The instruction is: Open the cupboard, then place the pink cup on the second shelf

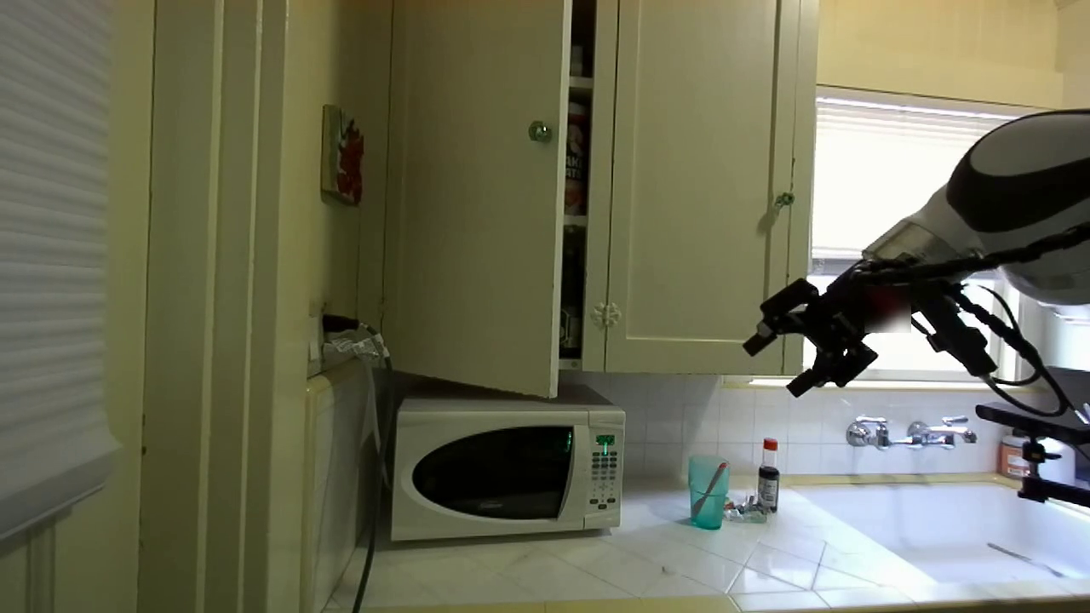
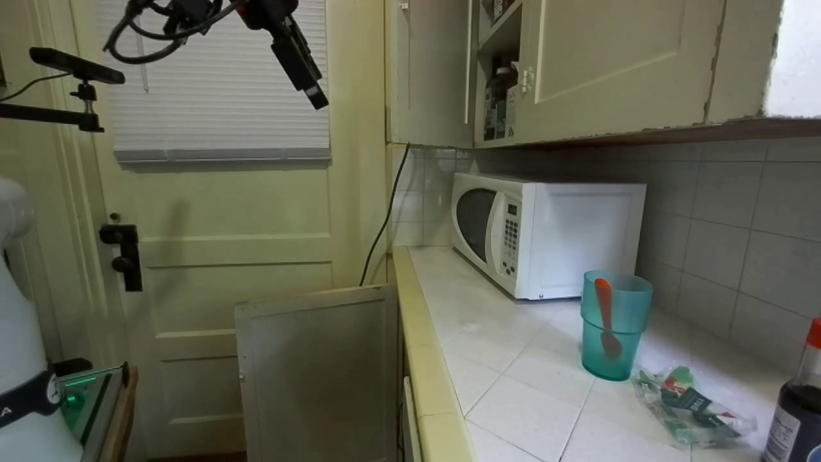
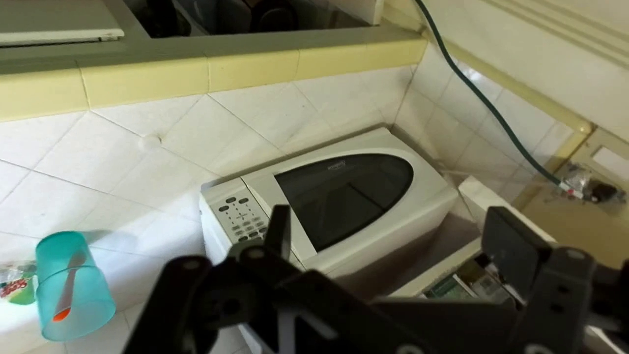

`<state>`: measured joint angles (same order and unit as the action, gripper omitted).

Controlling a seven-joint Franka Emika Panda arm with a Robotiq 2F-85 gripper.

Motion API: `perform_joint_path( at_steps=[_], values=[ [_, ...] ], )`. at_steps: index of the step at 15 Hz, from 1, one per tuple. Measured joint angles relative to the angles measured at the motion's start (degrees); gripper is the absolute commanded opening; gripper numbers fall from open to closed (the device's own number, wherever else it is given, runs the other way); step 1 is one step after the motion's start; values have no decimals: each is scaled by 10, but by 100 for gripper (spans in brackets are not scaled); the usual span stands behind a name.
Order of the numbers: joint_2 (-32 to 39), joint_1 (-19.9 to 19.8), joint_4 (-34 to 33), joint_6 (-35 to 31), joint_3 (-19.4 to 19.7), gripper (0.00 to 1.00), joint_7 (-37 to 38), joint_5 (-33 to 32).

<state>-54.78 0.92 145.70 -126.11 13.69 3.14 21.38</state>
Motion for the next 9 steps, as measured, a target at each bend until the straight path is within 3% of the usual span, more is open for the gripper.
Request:
perform_joint_path(
  at_steps=[5, 9],
  values=[
    [-4, -18, -23, -70, 23, 100, 12, 69],
    [-12, -68, -109, -94, 8, 100, 44, 47]
  ],
)
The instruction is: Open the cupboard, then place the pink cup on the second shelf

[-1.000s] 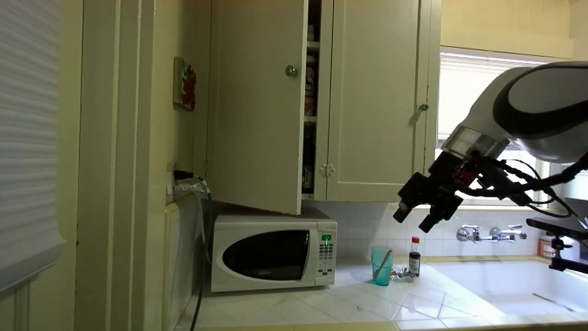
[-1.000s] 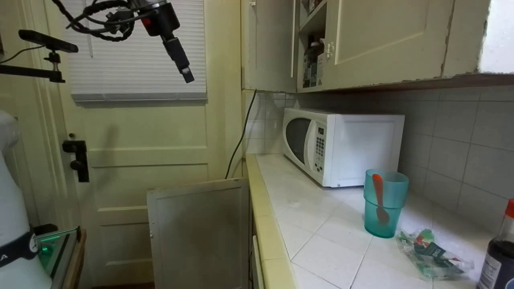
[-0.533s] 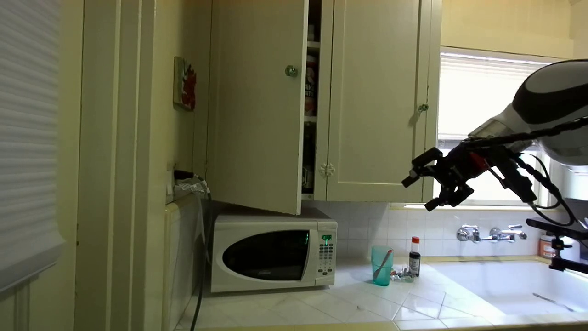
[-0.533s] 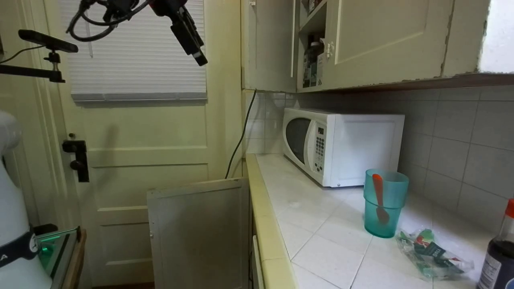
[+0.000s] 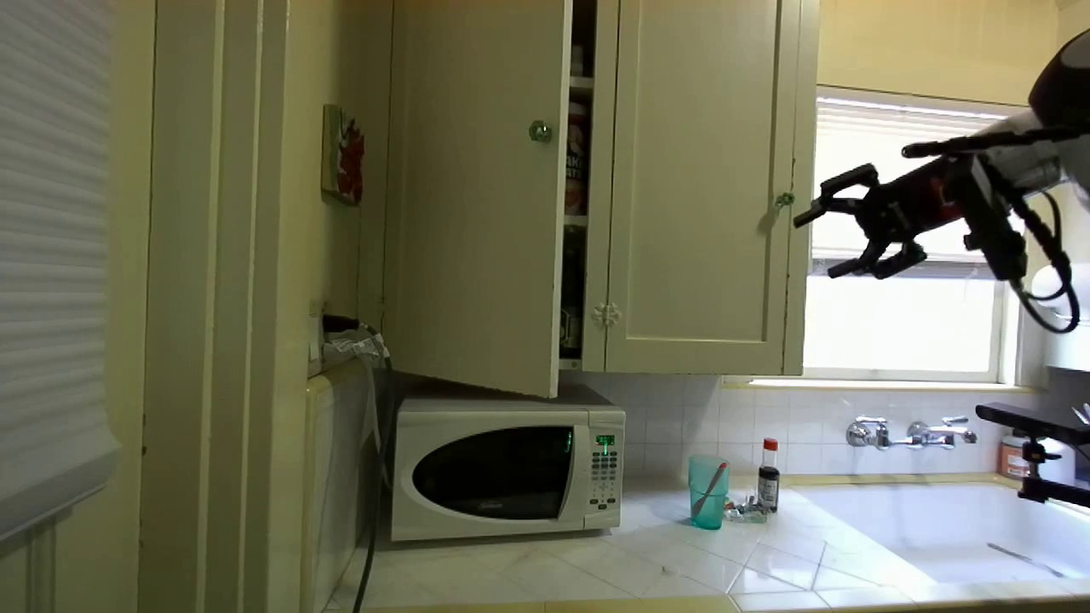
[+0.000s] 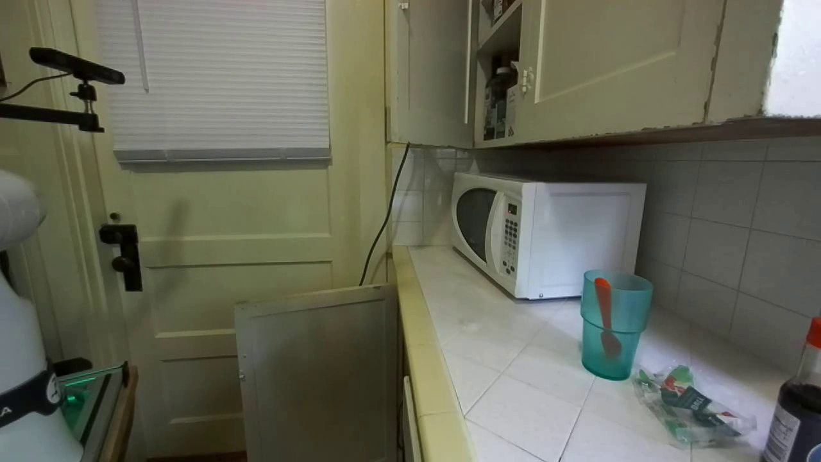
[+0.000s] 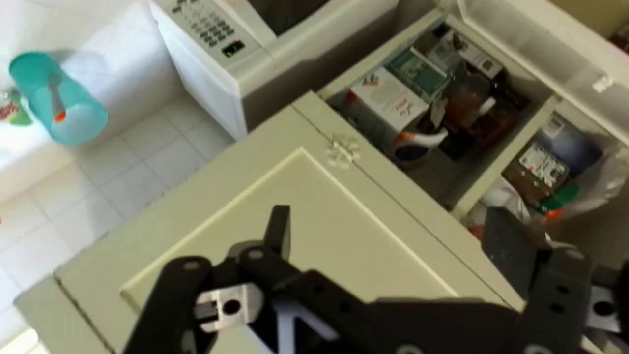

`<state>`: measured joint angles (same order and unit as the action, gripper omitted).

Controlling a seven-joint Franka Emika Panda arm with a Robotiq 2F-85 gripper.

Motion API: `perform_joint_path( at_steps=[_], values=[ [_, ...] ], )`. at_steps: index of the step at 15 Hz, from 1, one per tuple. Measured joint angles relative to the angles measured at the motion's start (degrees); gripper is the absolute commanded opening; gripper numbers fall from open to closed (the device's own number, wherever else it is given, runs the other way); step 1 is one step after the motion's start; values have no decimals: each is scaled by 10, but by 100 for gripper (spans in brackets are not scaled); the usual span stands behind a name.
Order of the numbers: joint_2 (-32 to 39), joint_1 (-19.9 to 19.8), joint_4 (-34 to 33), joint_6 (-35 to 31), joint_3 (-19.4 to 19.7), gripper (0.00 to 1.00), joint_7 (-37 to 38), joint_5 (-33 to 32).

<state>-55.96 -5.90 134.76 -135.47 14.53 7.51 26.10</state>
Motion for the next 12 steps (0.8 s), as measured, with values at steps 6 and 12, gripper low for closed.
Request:
perform_joint_path(
  at_steps=[6, 12],
  values=[
    [79, -90, -192, 37, -9, 100, 38, -132],
    [118, -101, -235, 49, -10, 100, 45, -152]
  ],
)
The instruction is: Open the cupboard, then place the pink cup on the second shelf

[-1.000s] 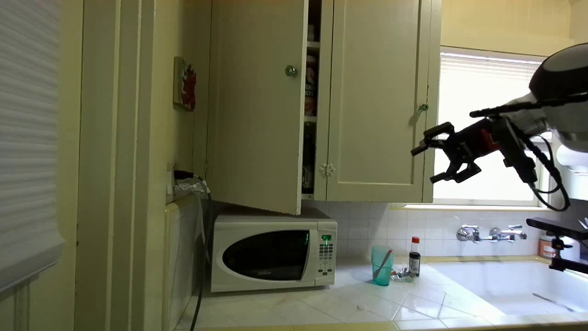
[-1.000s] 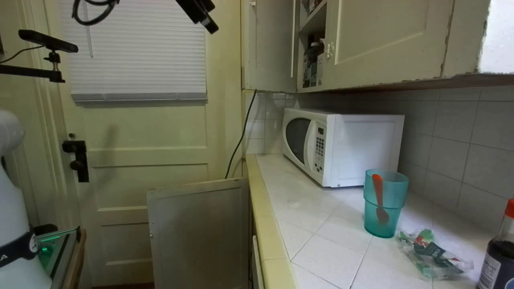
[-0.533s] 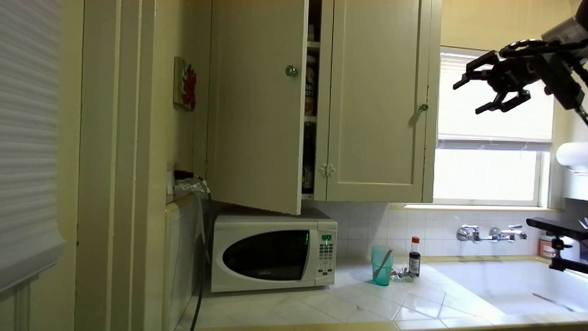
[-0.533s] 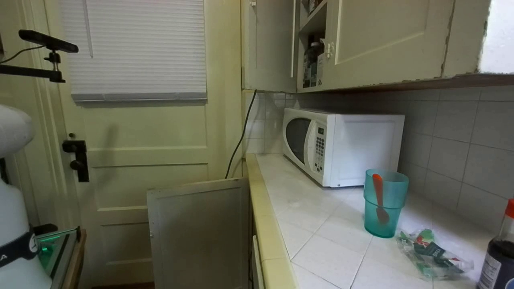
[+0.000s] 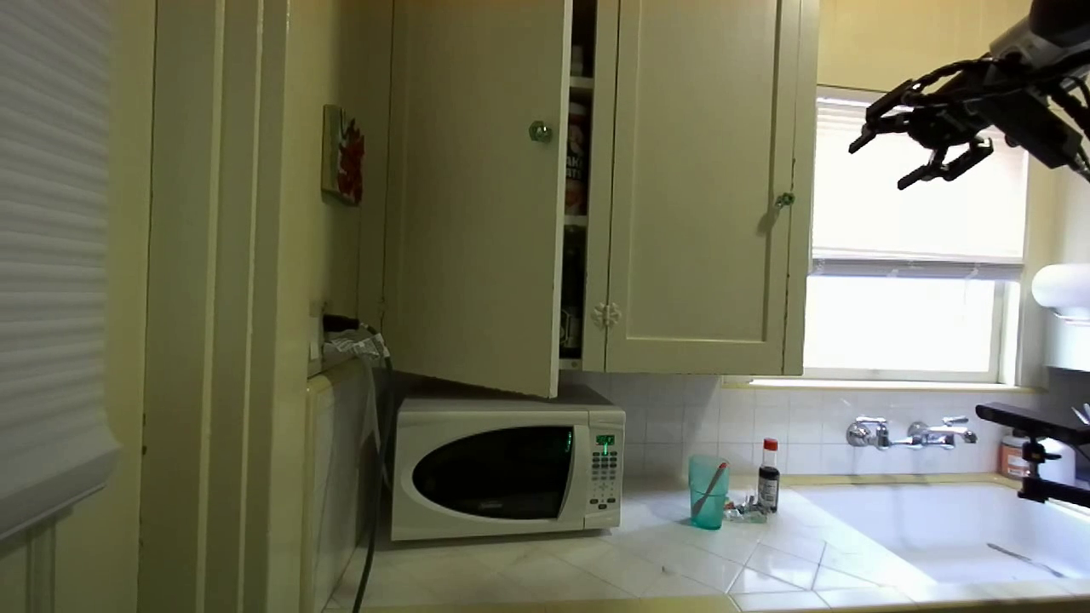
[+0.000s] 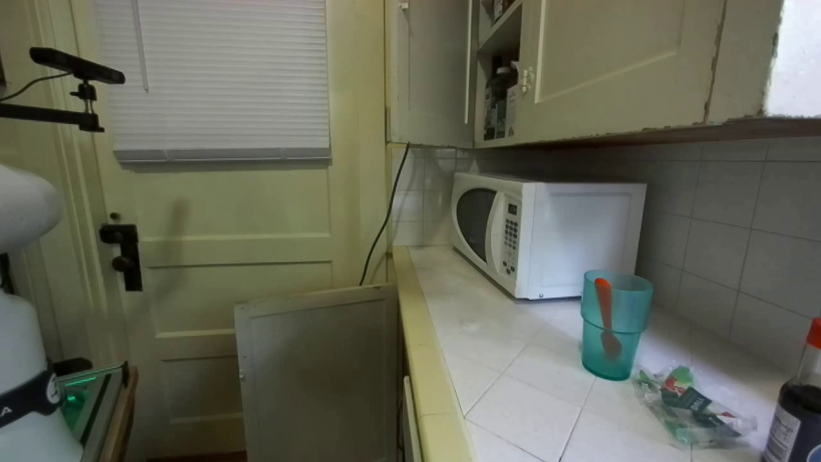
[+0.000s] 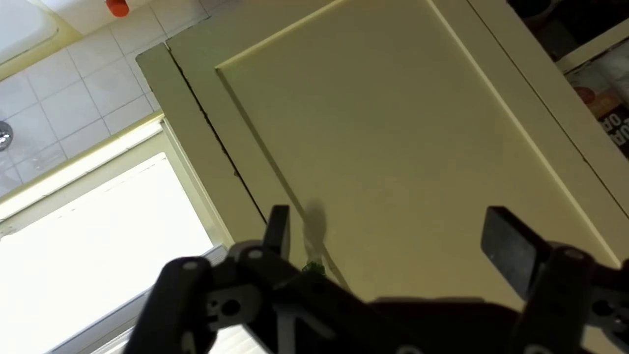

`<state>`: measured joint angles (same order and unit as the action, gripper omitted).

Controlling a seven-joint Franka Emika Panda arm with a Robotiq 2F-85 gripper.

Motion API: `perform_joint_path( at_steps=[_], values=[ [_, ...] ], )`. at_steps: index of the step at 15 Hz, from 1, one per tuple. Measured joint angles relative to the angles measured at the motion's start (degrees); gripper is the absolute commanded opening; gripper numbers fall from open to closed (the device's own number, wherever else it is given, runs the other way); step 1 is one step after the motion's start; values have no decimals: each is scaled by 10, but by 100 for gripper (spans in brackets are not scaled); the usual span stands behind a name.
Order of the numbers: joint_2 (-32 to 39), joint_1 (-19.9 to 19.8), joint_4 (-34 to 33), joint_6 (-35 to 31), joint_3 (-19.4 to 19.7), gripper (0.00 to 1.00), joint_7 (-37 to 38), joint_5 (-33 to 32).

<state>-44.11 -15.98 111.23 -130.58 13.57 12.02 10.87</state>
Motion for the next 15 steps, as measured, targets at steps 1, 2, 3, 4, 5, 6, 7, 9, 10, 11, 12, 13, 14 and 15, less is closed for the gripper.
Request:
perform_joint_path(
  at_steps=[1, 2, 3, 4, 5, 6, 7, 9, 10, 11, 12, 13, 14, 15],
  values=[
    [-3, 0, 0, 0, 0, 100, 0, 0],
    [-6, 0, 0, 0, 0, 100, 0, 0],
    [-7, 0, 1, 0, 0, 100, 0, 0],
    [-7, 0, 1, 0, 0, 100, 0, 0],
    [-7, 0, 2, 0, 0, 100, 0, 0],
    [-7, 0, 2, 0, 0, 100, 0, 0],
    [-7, 0, 2, 0, 0, 100, 0, 0],
    [-7, 0, 2, 0, 0, 100, 0, 0],
    [-7, 0, 2, 0, 0, 100, 0, 0],
    [-5, -2, 1, -6, 0, 100, 0, -2],
    [-2, -4, 1, -14, 0, 100, 0, -5],
    [3, -7, -1, -30, 0, 100, 0, -10],
    [13, -8, -5, -45, 0, 100, -2, -16],
    [26, -9, -13, -56, 2, 100, -8, -22]
  ],
)
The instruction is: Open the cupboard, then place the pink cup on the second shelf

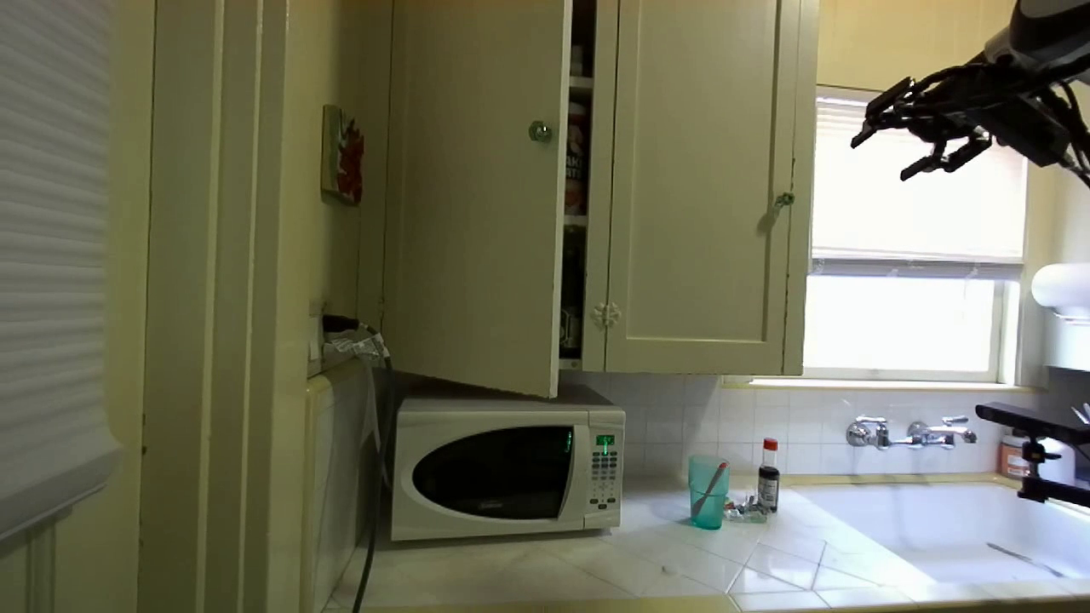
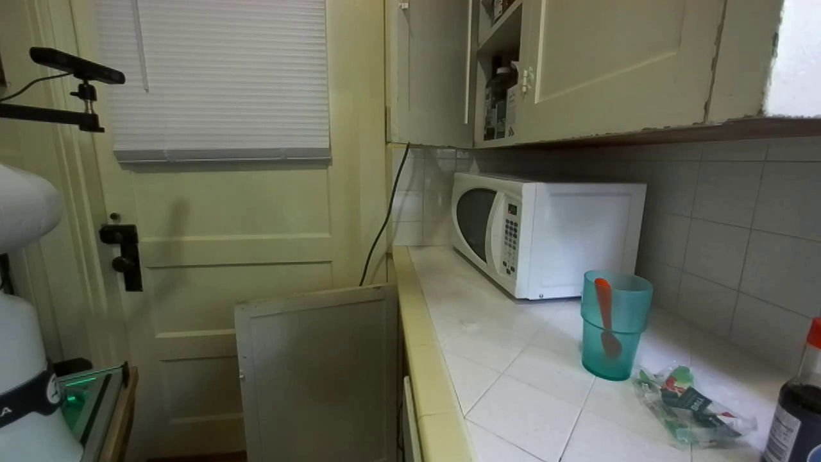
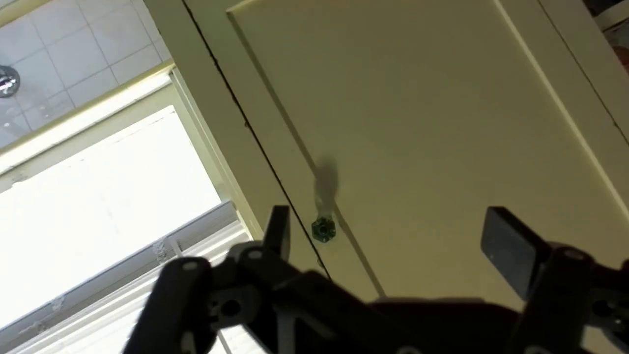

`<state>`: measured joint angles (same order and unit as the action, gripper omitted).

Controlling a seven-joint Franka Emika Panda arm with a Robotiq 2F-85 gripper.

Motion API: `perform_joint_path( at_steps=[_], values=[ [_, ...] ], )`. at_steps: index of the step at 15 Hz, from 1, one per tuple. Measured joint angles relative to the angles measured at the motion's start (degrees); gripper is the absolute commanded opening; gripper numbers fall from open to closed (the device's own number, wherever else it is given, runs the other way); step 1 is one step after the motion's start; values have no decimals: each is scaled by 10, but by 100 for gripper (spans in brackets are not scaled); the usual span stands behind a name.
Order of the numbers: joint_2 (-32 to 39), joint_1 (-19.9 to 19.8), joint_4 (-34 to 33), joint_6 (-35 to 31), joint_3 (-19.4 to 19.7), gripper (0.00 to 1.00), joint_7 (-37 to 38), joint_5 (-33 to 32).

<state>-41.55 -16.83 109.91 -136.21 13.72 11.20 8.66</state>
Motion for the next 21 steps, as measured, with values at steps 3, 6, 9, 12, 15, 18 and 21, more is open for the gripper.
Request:
perform_joint_path(
  at_steps=[3, 6, 9, 12, 15, 18, 21],
  values=[
    [59, 8, -46, -13, 8, 100, -38, -11],
    [137, 31, -126, -13, 28, 100, -96, -12],
    [224, 48, -225, -13, 62, 100, -176, -13],
    [294, 51, -307, -13, 98, 100, -236, -8],
    [294, 51, -305, -13, 94, 100, -236, -8],
    [294, 51, -304, -15, 92, 100, -235, -8],
    [300, 53, -297, -22, 89, 100, -216, -2]
  ],
)
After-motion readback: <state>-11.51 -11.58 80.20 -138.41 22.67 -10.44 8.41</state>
